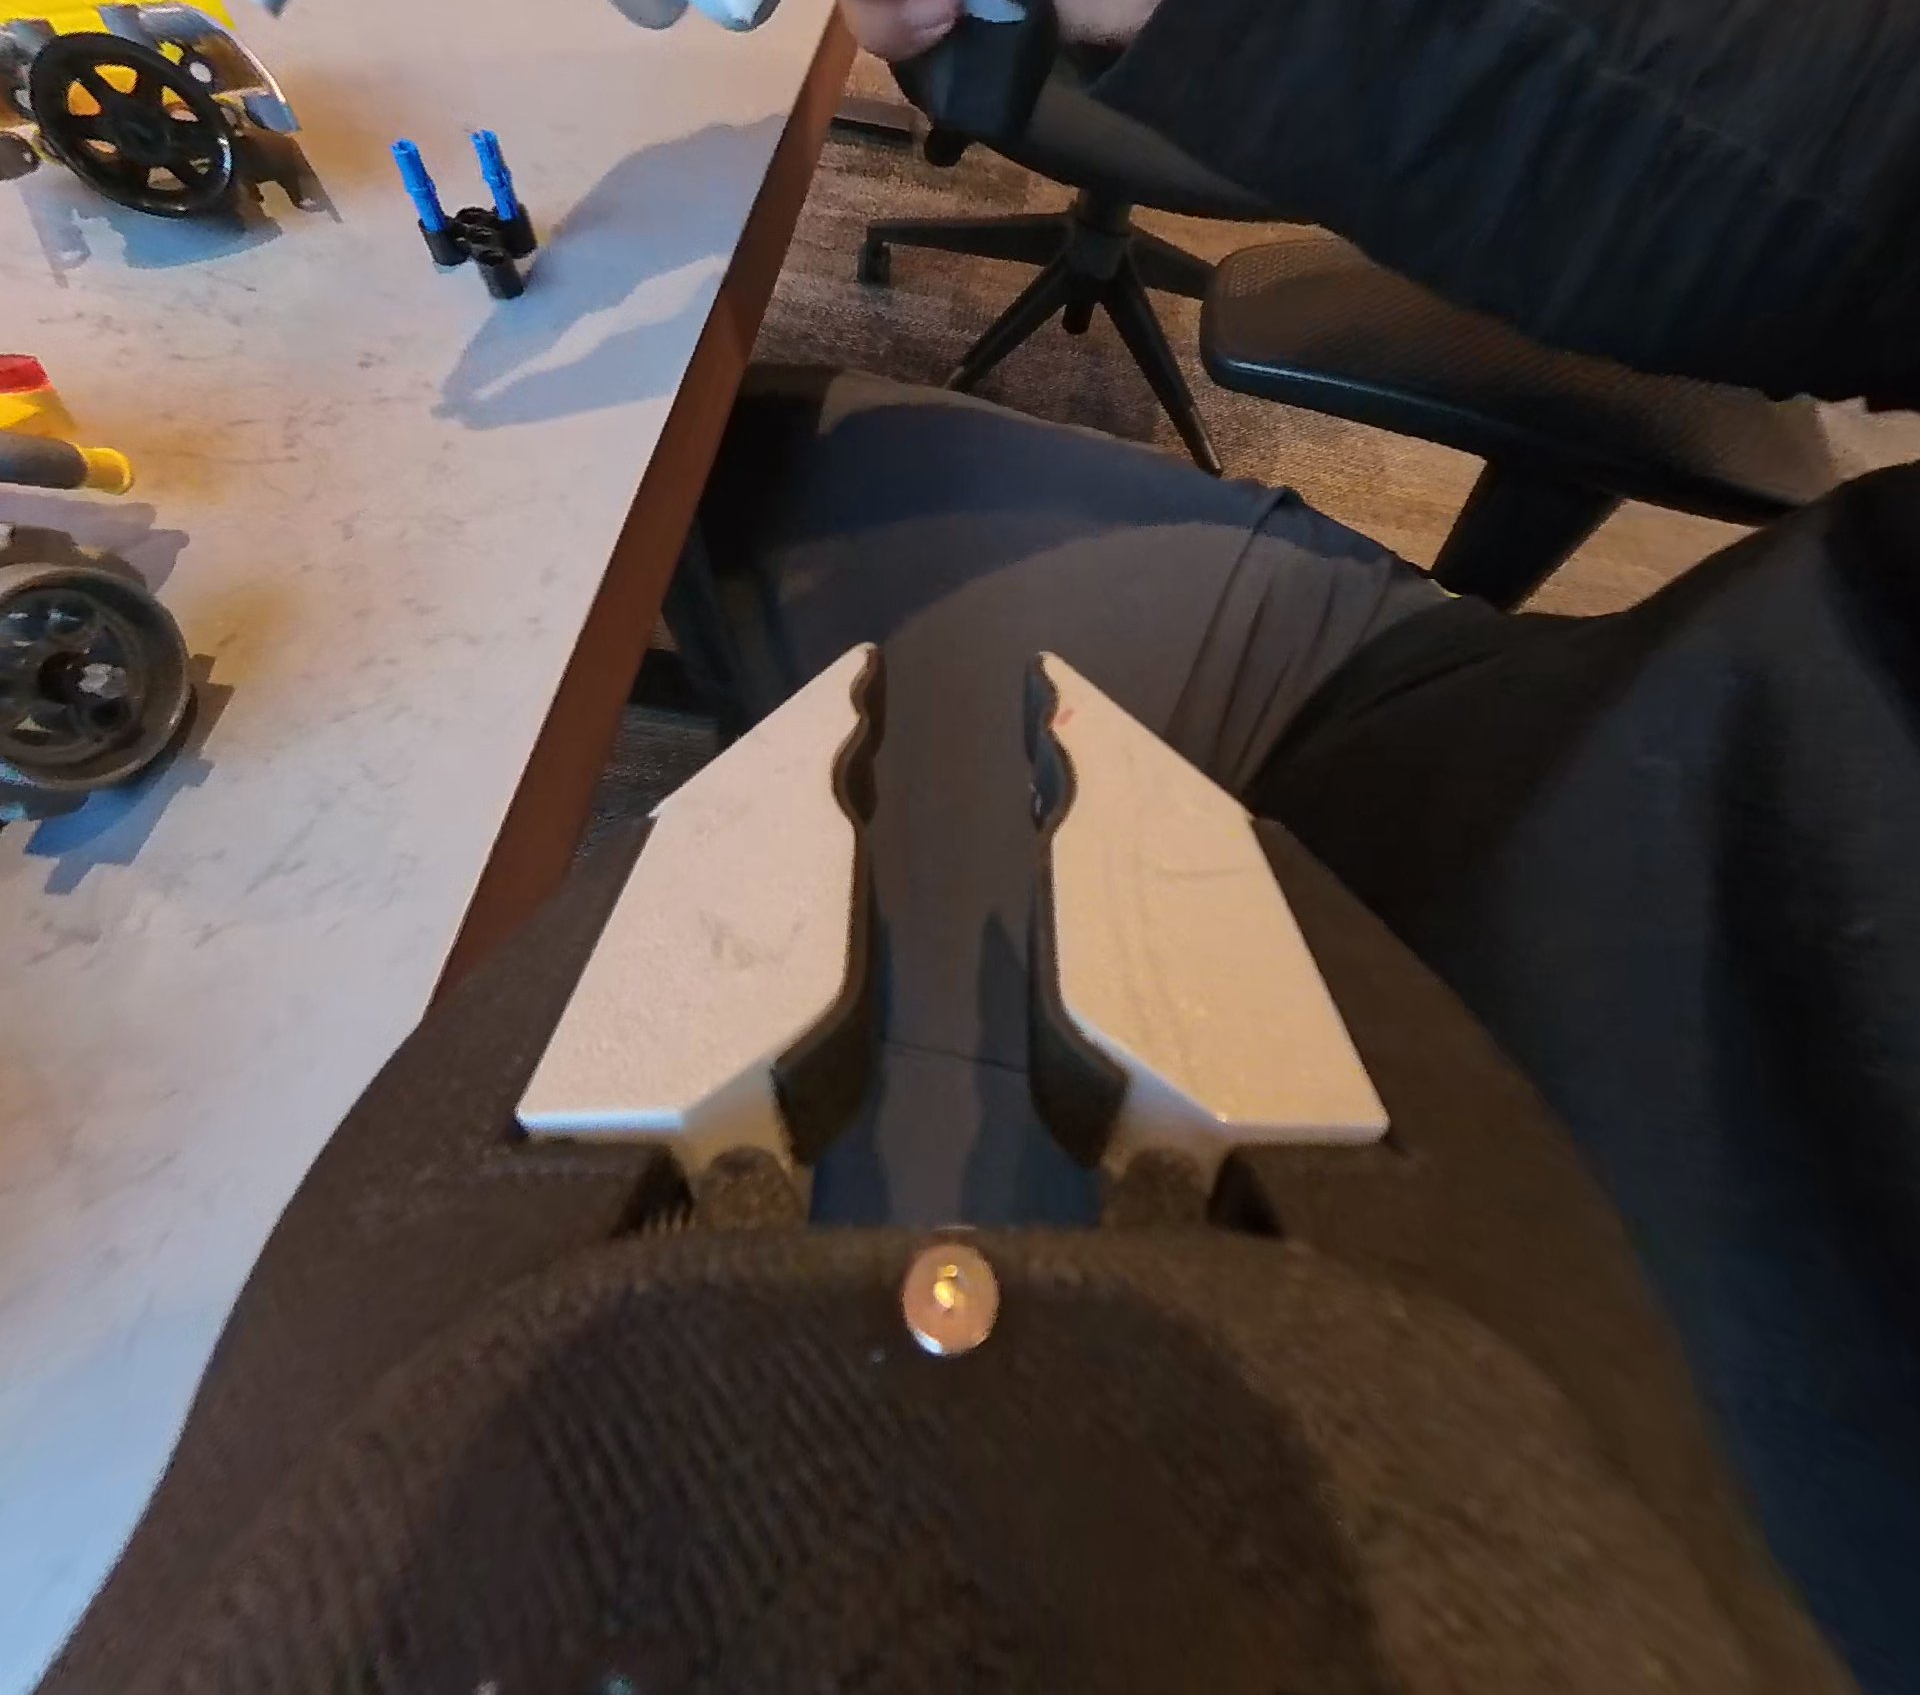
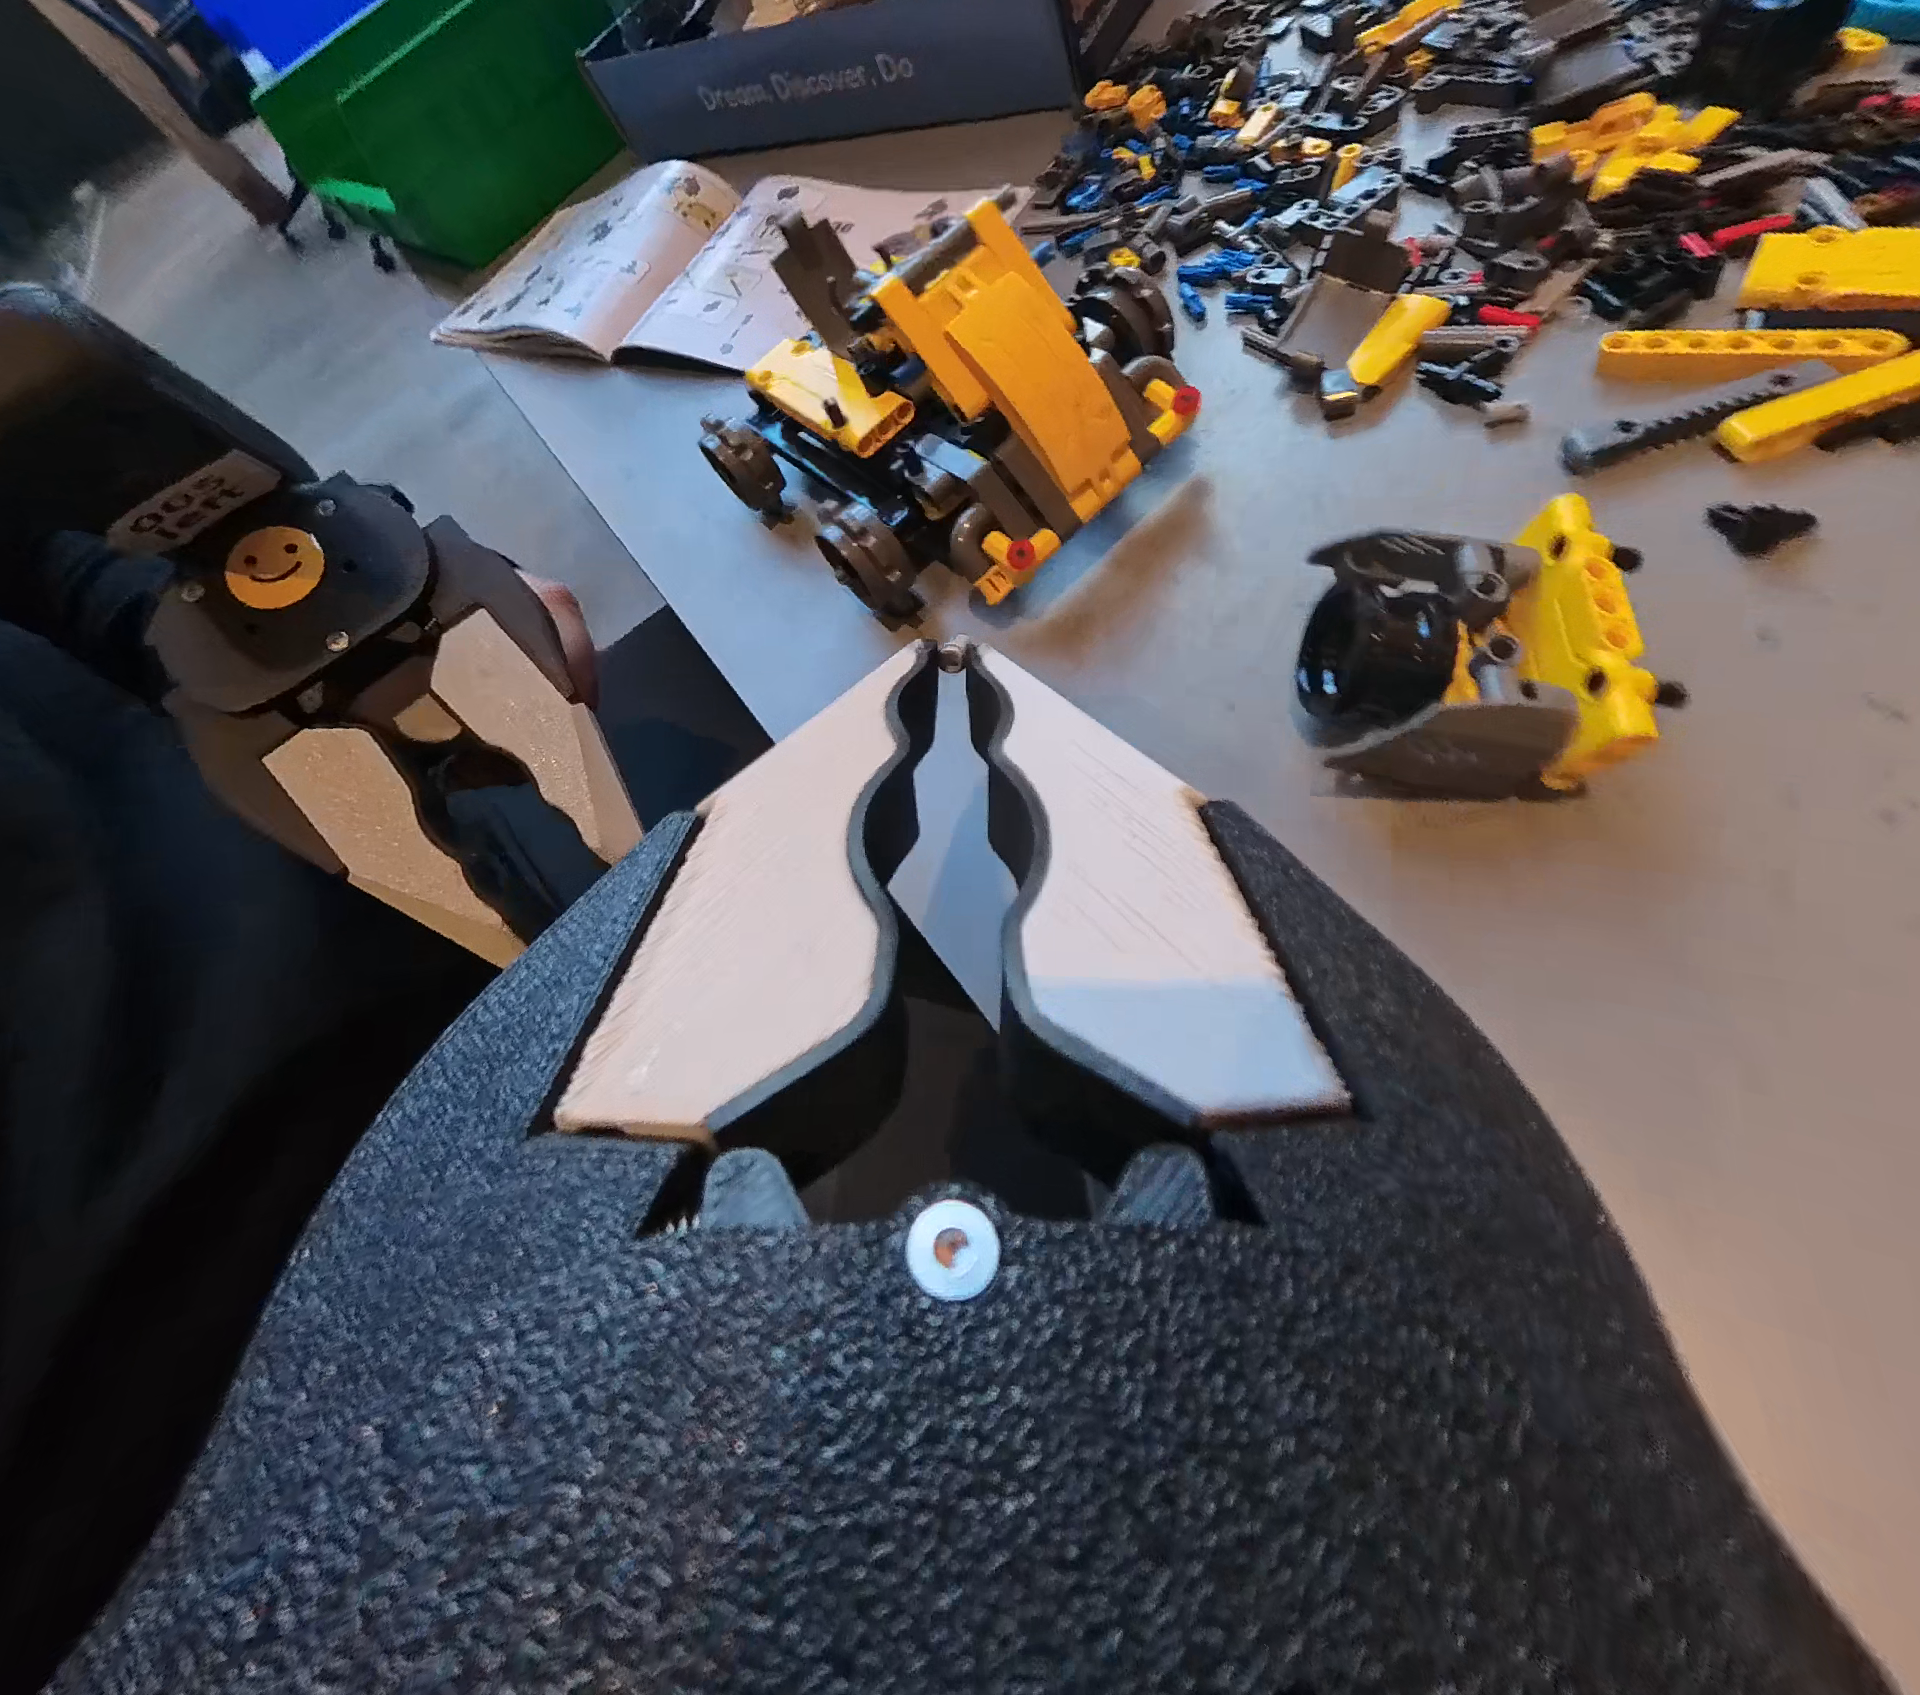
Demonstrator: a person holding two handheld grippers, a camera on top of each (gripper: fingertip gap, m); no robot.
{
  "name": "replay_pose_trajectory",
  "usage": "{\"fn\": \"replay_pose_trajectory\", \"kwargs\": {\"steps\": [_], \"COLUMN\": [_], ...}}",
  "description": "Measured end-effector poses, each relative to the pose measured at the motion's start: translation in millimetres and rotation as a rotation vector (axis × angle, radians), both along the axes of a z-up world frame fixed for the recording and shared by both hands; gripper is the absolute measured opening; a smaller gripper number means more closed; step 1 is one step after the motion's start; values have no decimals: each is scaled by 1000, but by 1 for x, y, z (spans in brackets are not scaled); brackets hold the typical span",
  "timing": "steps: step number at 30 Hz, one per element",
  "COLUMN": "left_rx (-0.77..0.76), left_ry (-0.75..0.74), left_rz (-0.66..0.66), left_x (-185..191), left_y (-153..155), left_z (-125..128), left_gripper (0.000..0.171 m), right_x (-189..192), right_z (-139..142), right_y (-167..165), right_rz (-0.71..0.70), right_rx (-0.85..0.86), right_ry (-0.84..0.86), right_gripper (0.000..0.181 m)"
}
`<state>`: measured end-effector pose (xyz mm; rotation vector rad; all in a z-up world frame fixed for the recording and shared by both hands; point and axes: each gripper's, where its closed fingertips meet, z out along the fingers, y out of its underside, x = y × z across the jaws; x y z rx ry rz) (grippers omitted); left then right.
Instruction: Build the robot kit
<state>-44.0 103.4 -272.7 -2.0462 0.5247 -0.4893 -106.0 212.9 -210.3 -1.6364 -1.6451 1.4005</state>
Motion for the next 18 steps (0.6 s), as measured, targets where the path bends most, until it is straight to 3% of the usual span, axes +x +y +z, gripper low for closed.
{"fn": "replay_pose_trajectory", "kwargs": {"steps": [11,18], "left_rx": [-12,-12], "left_ry": [-74,-86], "left_rz": [9,28], "left_x": [-10,-17], "left_y": [-2,-1], "left_z": [6,8], "left_gripper": [26,25], "right_x": [-31,-8], "right_z": [4,-2], "right_y": [-33,5], "right_rz": [151,38], "right_rx": [101,153], "right_ry": [-65,-113], "right_gripper": [5,5]}}
